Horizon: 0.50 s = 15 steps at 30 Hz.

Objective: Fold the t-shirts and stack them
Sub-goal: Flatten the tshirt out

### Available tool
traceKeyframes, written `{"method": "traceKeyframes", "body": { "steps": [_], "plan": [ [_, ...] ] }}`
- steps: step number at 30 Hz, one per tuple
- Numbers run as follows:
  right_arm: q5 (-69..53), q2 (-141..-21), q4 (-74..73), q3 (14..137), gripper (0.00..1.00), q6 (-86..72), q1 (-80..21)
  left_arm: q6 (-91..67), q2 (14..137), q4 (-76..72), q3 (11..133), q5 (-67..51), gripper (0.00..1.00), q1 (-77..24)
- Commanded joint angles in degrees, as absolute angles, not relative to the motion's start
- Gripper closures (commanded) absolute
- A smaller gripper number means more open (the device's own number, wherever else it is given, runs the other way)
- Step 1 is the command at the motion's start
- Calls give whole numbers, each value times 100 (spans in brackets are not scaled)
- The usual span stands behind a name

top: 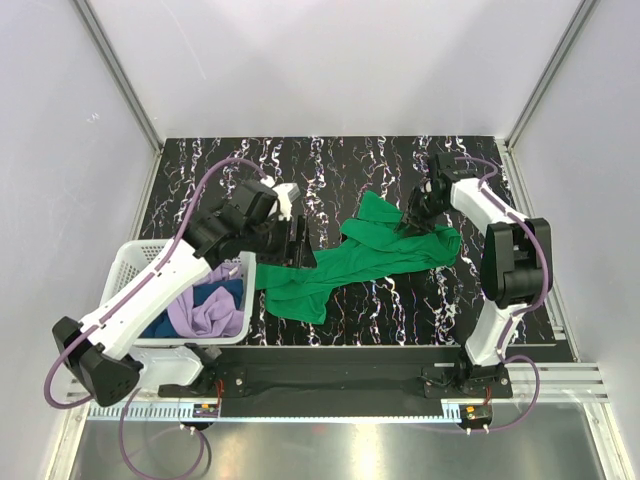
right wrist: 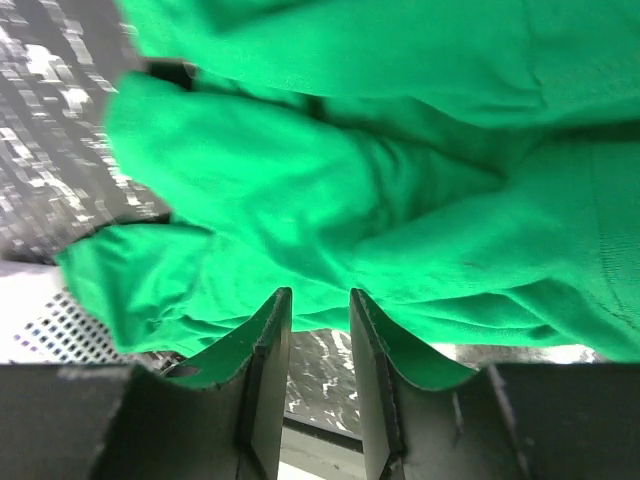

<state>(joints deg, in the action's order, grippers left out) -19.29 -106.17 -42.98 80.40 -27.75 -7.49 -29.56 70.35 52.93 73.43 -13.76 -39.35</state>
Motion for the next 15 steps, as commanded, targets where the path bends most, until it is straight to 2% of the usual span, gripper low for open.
{"method": "traceKeyframes", "body": {
  "steps": [1, 7, 15],
  "plan": [
    [-1681, -10696, -4377, 7902, 63, -2786, -703, -2839, 7215, 5246, 7672, -1302, 27, -3911],
    [-494, -10547, -4500, 7358, 66, -3076, -194, -2768, 7146, 5476, 7664, -923, 26, -3902],
    [763, -10293, -4868, 6873, 70, -3270, 1168, -2918, 6961, 5432, 7348, -853, 26, -3894]
  ]
}}
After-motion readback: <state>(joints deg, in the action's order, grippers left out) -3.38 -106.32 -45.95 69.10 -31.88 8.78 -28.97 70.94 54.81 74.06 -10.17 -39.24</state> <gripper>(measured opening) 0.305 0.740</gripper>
